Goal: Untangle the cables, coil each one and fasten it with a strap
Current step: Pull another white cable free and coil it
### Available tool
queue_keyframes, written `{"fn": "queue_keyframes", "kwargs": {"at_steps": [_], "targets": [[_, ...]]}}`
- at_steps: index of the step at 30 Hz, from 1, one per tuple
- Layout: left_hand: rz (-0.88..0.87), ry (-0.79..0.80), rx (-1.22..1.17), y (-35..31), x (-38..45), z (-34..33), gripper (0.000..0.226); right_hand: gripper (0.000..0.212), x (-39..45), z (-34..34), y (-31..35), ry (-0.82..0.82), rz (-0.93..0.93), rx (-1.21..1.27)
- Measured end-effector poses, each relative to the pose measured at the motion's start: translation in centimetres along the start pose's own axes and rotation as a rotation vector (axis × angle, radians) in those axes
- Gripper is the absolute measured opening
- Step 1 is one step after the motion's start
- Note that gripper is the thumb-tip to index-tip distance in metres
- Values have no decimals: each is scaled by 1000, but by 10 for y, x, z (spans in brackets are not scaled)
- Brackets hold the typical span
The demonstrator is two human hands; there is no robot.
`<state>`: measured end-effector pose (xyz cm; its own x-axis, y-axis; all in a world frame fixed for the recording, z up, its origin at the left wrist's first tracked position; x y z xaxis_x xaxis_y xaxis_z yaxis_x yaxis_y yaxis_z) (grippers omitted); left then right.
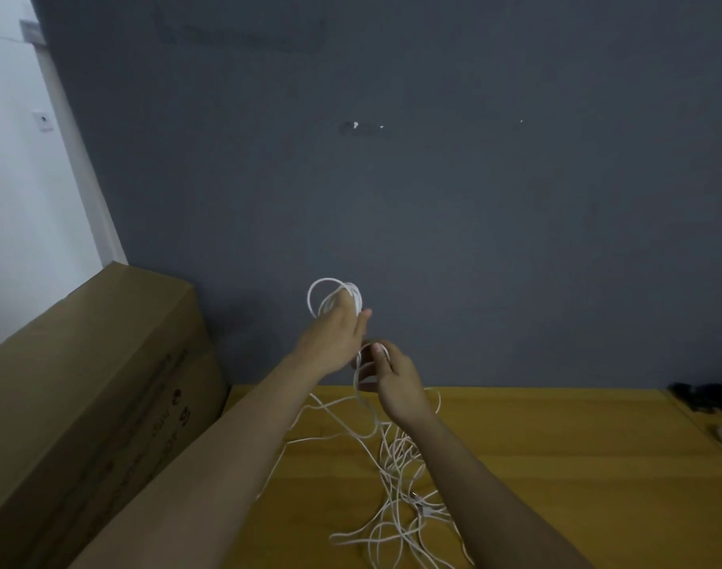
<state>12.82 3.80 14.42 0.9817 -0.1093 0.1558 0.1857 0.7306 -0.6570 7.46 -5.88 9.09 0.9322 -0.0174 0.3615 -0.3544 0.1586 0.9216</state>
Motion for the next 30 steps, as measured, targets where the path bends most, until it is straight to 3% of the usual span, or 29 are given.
{"fn": "queue_keyframes", "kwargs": {"at_steps": [2,4,8,10,15,20,23,24,26,30], "targets": [[-61,7,290,-3,-2,-10,28,32,1,7,-7,-43,-63,-8],[-90,40,431,-3,-4,-17,33,35,1,16,-20,-119,-184,61],[-25,327,187,20,-12,-33,40,38,-6,53,-46,-299,-335,33],[-52,366,194,26,-17,-36,46,37,-9,72,-52,-350,-333,-63],[-25,192,290,47,-14,-22,30,36,-26,103,-69,-421,-377,-175],[273,-60,206,92,-4,11,30,26,-38,151,-90,-511,-502,-261],[492,-226,92,137,-9,52,36,30,-70,195,-98,-591,-624,-379],[486,-237,81,142,-8,60,37,31,-75,203,-100,-640,-600,-335],[396,-186,61,129,-6,62,36,32,-73,199,-96,-569,-487,-327],[170,-109,54,72,-7,40,27,30,-52,150,-90,-340,-447,-174]]}}
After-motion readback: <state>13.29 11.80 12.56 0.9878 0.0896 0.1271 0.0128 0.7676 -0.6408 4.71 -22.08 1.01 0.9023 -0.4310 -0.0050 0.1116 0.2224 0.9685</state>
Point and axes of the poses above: each hand's wrist, its own x-axis towards the middle knuckle, its own z-axis out of the back of the hand, y = z × x, the point moved 9 cm from there along x, towards the middle knuckle, and after that the axes turned 11 degrees about z, right-handed, at the moved point
